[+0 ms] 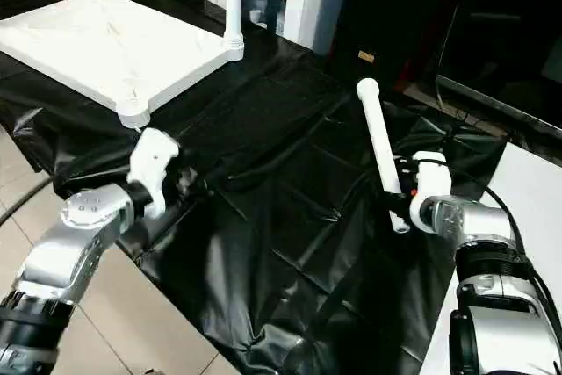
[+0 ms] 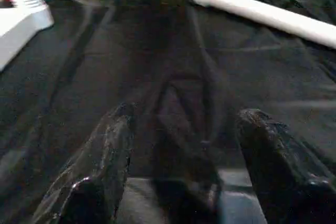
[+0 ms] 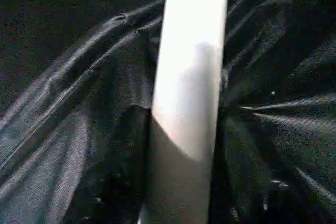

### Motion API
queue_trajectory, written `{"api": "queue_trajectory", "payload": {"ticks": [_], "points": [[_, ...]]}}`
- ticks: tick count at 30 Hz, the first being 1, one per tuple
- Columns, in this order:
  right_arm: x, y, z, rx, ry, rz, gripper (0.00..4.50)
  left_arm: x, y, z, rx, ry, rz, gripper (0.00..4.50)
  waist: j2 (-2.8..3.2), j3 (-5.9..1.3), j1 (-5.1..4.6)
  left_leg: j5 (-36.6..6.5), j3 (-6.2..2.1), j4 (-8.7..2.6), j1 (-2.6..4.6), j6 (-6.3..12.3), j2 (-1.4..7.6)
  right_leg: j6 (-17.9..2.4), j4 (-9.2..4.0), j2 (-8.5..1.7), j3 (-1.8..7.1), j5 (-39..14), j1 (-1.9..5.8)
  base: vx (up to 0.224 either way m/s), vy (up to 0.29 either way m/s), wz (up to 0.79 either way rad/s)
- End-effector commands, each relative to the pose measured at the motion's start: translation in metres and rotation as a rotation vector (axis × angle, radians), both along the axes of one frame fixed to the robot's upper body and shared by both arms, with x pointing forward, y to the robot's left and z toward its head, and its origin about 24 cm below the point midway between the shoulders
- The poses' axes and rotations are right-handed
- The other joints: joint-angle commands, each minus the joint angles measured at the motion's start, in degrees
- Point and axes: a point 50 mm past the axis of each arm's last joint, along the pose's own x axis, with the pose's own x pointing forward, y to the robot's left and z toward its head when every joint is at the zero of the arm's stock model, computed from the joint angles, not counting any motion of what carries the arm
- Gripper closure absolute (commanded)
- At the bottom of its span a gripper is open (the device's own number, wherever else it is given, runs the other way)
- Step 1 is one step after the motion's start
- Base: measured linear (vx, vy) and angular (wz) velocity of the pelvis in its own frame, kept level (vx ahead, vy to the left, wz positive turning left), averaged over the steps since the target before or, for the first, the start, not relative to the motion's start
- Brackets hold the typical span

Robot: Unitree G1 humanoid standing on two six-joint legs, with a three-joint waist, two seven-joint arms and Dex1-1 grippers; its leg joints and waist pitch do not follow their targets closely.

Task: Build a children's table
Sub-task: Rotate table base

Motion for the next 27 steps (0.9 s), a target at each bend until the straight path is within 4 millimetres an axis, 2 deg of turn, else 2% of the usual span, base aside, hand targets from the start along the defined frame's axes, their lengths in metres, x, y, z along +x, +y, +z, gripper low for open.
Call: {"api": "queue_trajectory", "payload": {"ticks": [1,4,6,7,10,14,16,18,19,20,21,22,24,25,27], "points": [[0.001,0.005,0.004,0.027,-0.015,0.021,2.85,0.009,0.000,0.012,-0.043,-0.043,0.033,1.17,0.02,-4.36,0.53,-8.75,0.26,-3.74,0.21,3.20,0.72,-5.58,-5.12,-3.61,2.45,-23.23,3.77,0.000,0.000,0.00],[0.004,0.001,0.014,0.016,-0.071,-0.012,3.08,0.013,-0.002,0.017,-0.081,-0.055,0.049,1.17,0.06,-4.46,0.67,-7.79,0.24,-3.77,0.09,3.26,0.83,-6.41,-4.80,-3.63,2.54,-20.79,3.89,0.000,0.000,0.00],[0.006,-0.002,0.019,0.005,-0.106,-0.045,3.17,0.014,-0.003,0.017,-0.077,-0.055,0.046,1.17,0.19,-4.48,0.87,-7.61,0.30,-3.79,0.30,3.25,0.86,-6.91,-4.71,-3.63,2.65,-19.81,3.81,0.000,0.000,0.00],[0.006,-0.004,0.021,0.006,-0.113,-0.053,3.19,0.014,-0.003,0.017,-0.076,-0.055,0.046,1.17,0.35,-4.58,0.92,-7.20,0.27,-3.78,0.33,3.18,0.93,-7.24,-4.48,-3.64,2.70,-18.84,3.89,0.000,0.000,0.00],[0.006,-0.008,0.027,0.013,-0.154,-0.074,3.22,0.015,-0.005,0.016,-0.081,-0.056,0.047,1.17,0.30,-4.64,0.95,-7.01,0.40,-3.75,0.38,3.49,0.86,-7.80,-4.46,-3.50,2.74,-17.72,3.85,0.000,0.000,0.00],[0.008,0.000,0.042,0.132,-0.277,-0.044,3.23,0.018,-0.010,0.020,-0.131,-0.060,0.046,1.17,0.14,-4.67,1.13,-6.88,0.35,-3.79,0.11,3.90,0.86,-7.06,-4.55,-3.62,2.67,-18.41,4.10,0.000,0.000,0.00],[0.009,0.013,0.047,0.204,-0.313,0.001,3.23,0.023,-0.016,0.024,-0.207,-0.034,0.049,1.17,-0.19,-4.63,1.14,-6.70,0.36,-3.79,-0.05,4.00,0.76,-6.42,-4.65,-3.59,2.58,-19.40,4.17,0.000,0.000,0.00],[0.012,0.036,0.051,0.312,-0.343,0.042,3.24,0.031,-0.028,0.029,-0.446,0.083,0.067,0.88,-0.22,-4.61,1.34,-6.82,0.56,-3.62,0.07,3.86,0.47,-6.23,-4.84,-3.69,2.60,-20.62,4.06,0.000,0.000,0.00],[0.013,0.043,0.053,0.347,-0.351,0.055,3.24,0.034,-0.033,0.031,-0.533,0.117,0.078,0.81,-0.29,-4.60,1.36,-6.66,0.31,-3.72,-0.14,3.81,0.48,-5.82,-4.94,-3.78,2.35,-21.82,4.26,0.000,0.000,0.00],[0.015,0.064,0.055,0.410,-0.376,0.101,3.24,0.041,-0.043,0.035,-0.629,0.143,0.063,0.81,-0.19,-4.47,1.26,-7.17,0.41,-3.63,-0.08,4.01,0.43,-5.48,-5.40,-3.79,2.28,-23.66,3.92,0.000,0.000,0.00],[0.016,0.086,0.057,0.469,-0.403,0.143,3.24,0.046,-0.055,0.038,-0.674,0.162,0.024,0.63,-0.14,-4.65,1.48,-7.14,0.34,-3.63,0.10,4.09,0.25,-4.64,-5.63,-3.79,2.23,-24.70,3.83,0.000,0.000,0.00],[0.016,0.106,0.060,0.512,-0.428,0.181,3.24,0.051,-0.064,0.040,-0.692,0.163,0.010,0.49,0.00,-4.68,1.43,-6.18,0.06,-3.90,-0.14,4.38,0.46,-4.34,-5.55,-3.83,2.23,-23.71,3.92,0.000,0.000,0.00],[0.015,0.131,0.065,0.567,-0.458,0.227,3.24,0.056,-0.074,0.042,-0.711,0.170,0.001,0.38,0.12,-4.73,1.33,-5.81,0.02,-3.99,-0.06,4.43,0.50,-4.04,-5.62,-3.81,2.32,-22.67,3.86,0.000,0.000,0.00],[0.013,0.140,0.069,0.597,-0.467,0.249,3.24,0.059,-0.076,0.043,-0.718,0.168,0.019,0.38,0.24,-4.83,1.42,-5.49,-0.13,-4.05,0.05,4.32,0.65,-4.36,-5.37,-3.95,2.35,-21.82,3.96,0.000,0.000,0.00],[0.008,0.157,0.076,0.646,-0.493,0.296,3.24,0.063,-0.077,0.044,-0.720,0.187,0.038,0.10,0.58,-4.84,1.70,-4.11,-0.25,-4.21,0.24,3.99,1.08,-5.99,-4.76,-4.12,2.70,-17.48,4.10,0.000,0.000,0.00]]}}
